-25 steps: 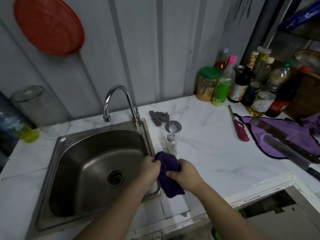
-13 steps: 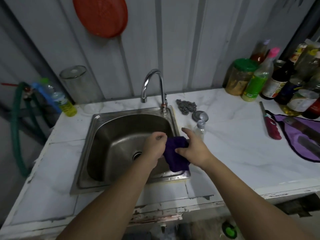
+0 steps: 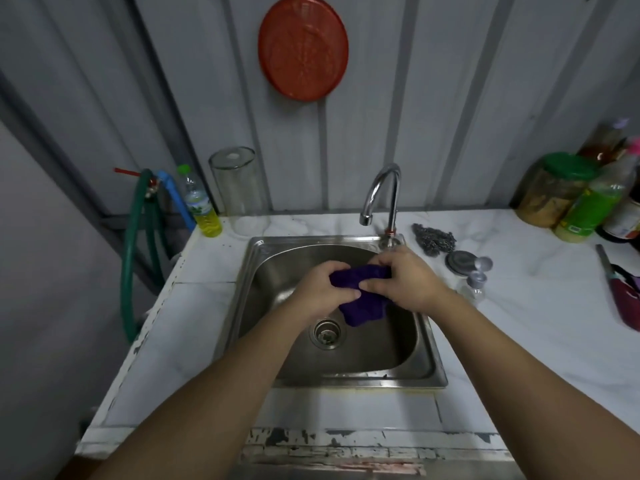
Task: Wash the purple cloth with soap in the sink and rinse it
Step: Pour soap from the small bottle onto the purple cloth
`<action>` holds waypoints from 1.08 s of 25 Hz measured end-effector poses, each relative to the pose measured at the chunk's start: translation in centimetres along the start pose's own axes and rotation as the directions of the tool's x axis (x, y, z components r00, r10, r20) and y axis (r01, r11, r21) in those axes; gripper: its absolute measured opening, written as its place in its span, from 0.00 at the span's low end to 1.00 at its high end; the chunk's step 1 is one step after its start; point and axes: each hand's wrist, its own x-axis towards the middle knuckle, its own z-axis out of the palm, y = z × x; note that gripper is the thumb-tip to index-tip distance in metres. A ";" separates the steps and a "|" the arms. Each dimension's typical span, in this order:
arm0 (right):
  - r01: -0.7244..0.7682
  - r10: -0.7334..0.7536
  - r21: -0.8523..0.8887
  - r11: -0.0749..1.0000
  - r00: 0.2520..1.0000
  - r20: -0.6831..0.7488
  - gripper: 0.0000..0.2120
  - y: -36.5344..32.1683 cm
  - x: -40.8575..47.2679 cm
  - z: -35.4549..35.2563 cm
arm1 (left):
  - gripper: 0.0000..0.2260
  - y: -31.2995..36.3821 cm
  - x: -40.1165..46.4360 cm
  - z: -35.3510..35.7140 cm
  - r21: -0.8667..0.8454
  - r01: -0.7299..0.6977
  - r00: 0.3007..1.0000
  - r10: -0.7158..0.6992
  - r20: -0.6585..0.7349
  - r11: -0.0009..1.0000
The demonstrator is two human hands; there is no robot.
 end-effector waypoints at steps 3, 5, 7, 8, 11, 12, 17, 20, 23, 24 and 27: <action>-0.041 0.037 0.290 0.956 0.999 0.019 0.06 -1.2 0.7 0.1 | 0.18 -0.1 0.3 -1.2 -0.118 -0.028 0.999 0.022 -0.047 0.993; -0.049 0.056 0.409 0.911 0.998 -0.004 0.08 -1.7 1.2 0.2 | 0.17 0.0 0.3 -1.5 -0.218 -0.031 0.998 0.018 -0.060 0.975; -0.056 0.084 0.503 0.862 0.996 -0.034 0.10 -1.8 1.5 0.4 | 0.20 -0.1 0.2 -1.3 -0.384 -0.030 0.999 0.010 -0.052 0.923; -0.059 0.103 0.551 0.832 0.993 -0.050 0.10 -1.8 1.6 0.6 | 0.21 -0.1 0.3 -1.0 -0.459 -0.022 0.999 0.002 -0.043 0.888; -0.064 0.176 0.673 0.737 0.979 -0.100 0.09 -1.2 2.0 1.1 | 0.23 0.2 0.7 0.0 -0.606 0.013 1.000 -0.013 0.005 0.795; -0.072 0.198 0.687 0.723 0.974 -0.106 0.08 -0.7 2.2 1.2 | 0.22 0.4 1.0 0.3 -0.632 0.038 0.999 -0.033 0.019 0.774; -0.168 0.268 0.612 0.773 0.961 -0.075 0.14 1.9 3.1 0.9 | 0.11 0.4 2.8 2.3 -0.654 0.092 0.988 -0.151 -0.035 0.751; -0.319 0.420 0.441 0.839 0.895 -0.150 0.16 5.2 1.1 0.7 | 0.11 0.3 3.8 3.6 -0.737 0.128 0.973 -0.229 -0.038 0.664; -0.500 0.535 0.196 0.844 0.816 -0.221 0.13 10.0 -2.9 0.8 | 0.09 0.0 5.1 4.5 -0.832 0.177 0.947 -0.322 -0.002 0.526; -0.551 0.573 0.159 0.819 0.785 -0.235 0.14 11.4 -4.2 0.8 | 0.09 -0.1 5.4 4.7 -0.849 0.184 0.941 -0.339 0.006 0.496; -0.645 0.681 0.228 0.730 0.655 -0.327 0.24 14.9 -6.0 0.5 | 0.12 -0.1 6.1 5.4 -0.868 0.199 0.930 -0.366 0.022 0.455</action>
